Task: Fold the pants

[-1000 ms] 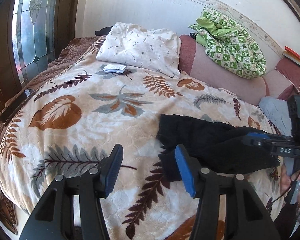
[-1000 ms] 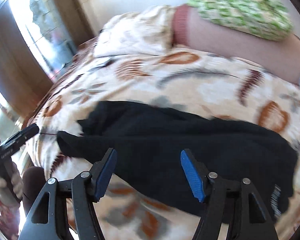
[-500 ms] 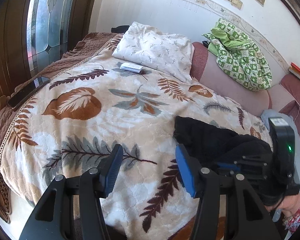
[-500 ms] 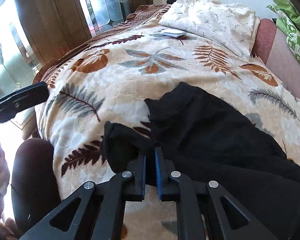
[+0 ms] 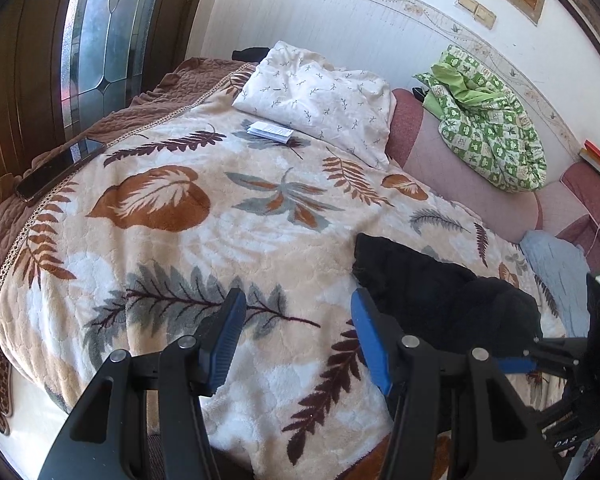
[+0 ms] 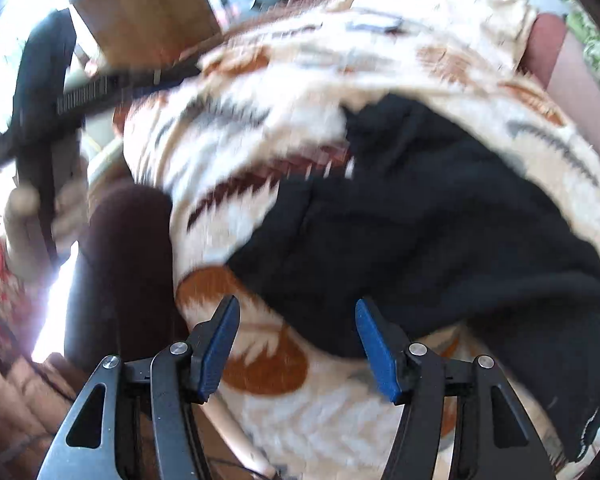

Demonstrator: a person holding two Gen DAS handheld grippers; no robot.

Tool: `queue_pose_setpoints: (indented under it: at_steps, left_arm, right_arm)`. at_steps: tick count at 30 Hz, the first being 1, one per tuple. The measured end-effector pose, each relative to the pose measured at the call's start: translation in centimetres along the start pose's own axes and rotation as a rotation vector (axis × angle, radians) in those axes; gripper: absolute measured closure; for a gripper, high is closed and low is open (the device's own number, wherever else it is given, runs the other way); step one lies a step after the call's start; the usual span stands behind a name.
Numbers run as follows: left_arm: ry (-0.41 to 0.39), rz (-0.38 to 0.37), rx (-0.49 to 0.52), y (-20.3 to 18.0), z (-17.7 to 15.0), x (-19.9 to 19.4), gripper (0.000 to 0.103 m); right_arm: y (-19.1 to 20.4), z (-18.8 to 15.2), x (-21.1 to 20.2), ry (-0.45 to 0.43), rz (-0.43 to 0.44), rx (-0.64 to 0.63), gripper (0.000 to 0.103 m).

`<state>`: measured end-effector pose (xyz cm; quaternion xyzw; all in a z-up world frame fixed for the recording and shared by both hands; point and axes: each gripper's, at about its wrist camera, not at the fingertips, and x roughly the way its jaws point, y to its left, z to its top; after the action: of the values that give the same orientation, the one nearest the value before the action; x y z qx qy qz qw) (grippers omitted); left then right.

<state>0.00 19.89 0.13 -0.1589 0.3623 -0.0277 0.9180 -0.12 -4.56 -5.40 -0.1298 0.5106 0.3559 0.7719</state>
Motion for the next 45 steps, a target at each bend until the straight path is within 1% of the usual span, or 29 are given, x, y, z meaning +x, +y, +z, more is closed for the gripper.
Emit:
queue_pose_setpoints:
  at_steps: [3, 5, 7, 8, 9, 10, 11, 12, 13, 14, 16, 18, 20, 22, 24, 26, 29, 31, 33, 34, 35, 36, 38, 39, 41, 44, 45]
  left_arm:
    - [0.001, 0.0, 0.008, -0.2, -0.2, -0.1, 0.049]
    - [-0.003, 0.008, 0.018, -0.4, -0.3, -0.3, 0.049]
    - [-0.006, 0.007, 0.017, -0.3, -0.3, -0.5, 0.049]
    - [-0.007, 0.005, 0.014, -0.2, -0.2, -0.6, 0.049]
    - [-0.009, 0.003, 0.011, 0.0, -0.2, -0.7, 0.049]
    - [-0.011, 0.002, 0.007, 0.2, -0.2, -0.8, 0.049]
    - [-0.013, -0.001, 0.001, 0.4, -0.2, -0.9, 0.049]
    - [-0.014, -0.004, -0.005, 0.6, -0.2, -0.9, 0.049]
    - [-0.014, -0.01, -0.014, 0.8, -0.2, -0.8, 0.049]
    - [-0.015, -0.018, -0.024, 1.0, -0.1, -0.7, 0.049]
    - [-0.016, -0.038, -0.043, 1.2, 0.0, -0.6, 0.048]
    - [-0.011, -0.057, -0.056, 1.2, 0.0, -0.4, 0.048]
    - [-0.01, -0.072, -0.062, 1.1, 0.1, -0.3, 0.048]
    - [-0.011, -0.076, -0.059, 1.0, 0.1, -0.3, 0.048]
    - [-0.011, -0.072, -0.058, 0.9, 0.1, -0.2, 0.048]
    - [-0.008, -0.071, -0.062, 1.0, 0.1, -0.2, 0.048]
    - [-0.001, -0.064, -0.072, 1.4, 0.0, 0.0, 0.048]
    - [0.001, -0.063, -0.078, 1.6, 0.1, 0.1, 0.048]
    - [-0.001, -0.061, -0.076, 1.6, 0.1, 0.0, 0.048]
    - [-0.002, -0.062, -0.074, 1.5, 0.2, 0.0, 0.047]
    - [-0.003, -0.064, -0.073, 1.6, 0.2, 0.0, 0.047]
    - [-0.003, -0.064, -0.068, 1.5, 0.3, 0.0, 0.047]
    - [-0.004, -0.065, -0.061, 1.3, 0.5, 0.0, 0.045]
    - [-0.006, -0.07, -0.058, 1.0, 0.6, -0.1, 0.045]
    - [-0.009, -0.081, -0.048, 0.5, 0.7, -0.2, 0.043]
    - [-0.005, -0.091, -0.02, -0.8, 0.7, -0.3, 0.042]
    - [-0.002, -0.093, -0.009, -1.3, 0.6, -0.3, 0.042]
  right_arm:
    - [0.5, 3.0, 0.9, -0.051, -0.041, 0.002, 0.038]
    - [1.3, 4.6, 3.2, -0.037, -0.057, -0.009, 0.038]
    - [2.1, 5.7, 6.0, 0.0, -0.119, -0.039, 0.04]
    - [2.4, 6.0, 7.6, 0.027, -0.159, -0.056, 0.048]
    - [2.5, 6.1, 8.9, 0.056, -0.194, -0.067, 0.067]
    - [2.3, 6.1, 10.2, 0.09, -0.219, -0.056, 0.067]
    - [1.9, 6.0, 10.3, 0.074, -0.208, -0.03, 0.068]
    - [1.4, 5.9, 9.8, 0.052, -0.192, 0.001, 0.078]
    - [1.1, 5.8, 9.2, 0.041, -0.188, 0.019, 0.082]
    - [0.7, 5.8, 8.6, 0.03, -0.173, 0.041, 0.084]
    - [-0.2, 5.7, 7.0, -0.017, -0.108, 0.099, 0.085]
    - [-1.1, 6.4, 5.0, -0.072, -0.068, 0.15, 0.085]
    - [-1.8, 7.4, 3.4, -0.127, -0.056, 0.187, 0.085]
    - [-3.0, 9.4, 2.6, -0.176, -0.069, 0.227, 0.085]
    - [-4.3, 11.7, 2.8, -0.204, -0.066, 0.274, 0.085]
    - [-5.9, 14.1, 3.9, -0.22, -0.063, 0.335, 0.085]
    - [-7.0, 16.5, 6.2, -0.206, -0.091, 0.368, 0.085]
    - [-7.4, 17.5, 8.7, -0.162, -0.094, 0.388, 0.08]
    - [-8.1, 17.5, 11.1, -0.105, -0.085, 0.404, 0.07]
    - [-8.3, 17.5, 11.9, -0.094, -0.089, 0.413, 0.067]
    - [-8.4, 17.2, 12.1, -0.105, -0.091, 0.417, 0.061]
    - [-8.5, 17.0, 11.5, -0.14, -0.09, 0.427, 0.058]
    - [-8.3, 16.5, 9.7, -0.199, -0.084, 0.433, 0.034]
    - [-8.1, 15.9, 8.0, -0.236, -0.092, 0.426, 0.029]
    - [-8.0, 14.2, 5.6, -0.269, -0.124, 0.404, 0.029]
    - [-9.7, 9.0, 2.8, -0.258, -0.192, 0.401, 0.029]
    - [-11.2, 6.3, 1.9, -0.242, -0.246, 0.422, 0.029]
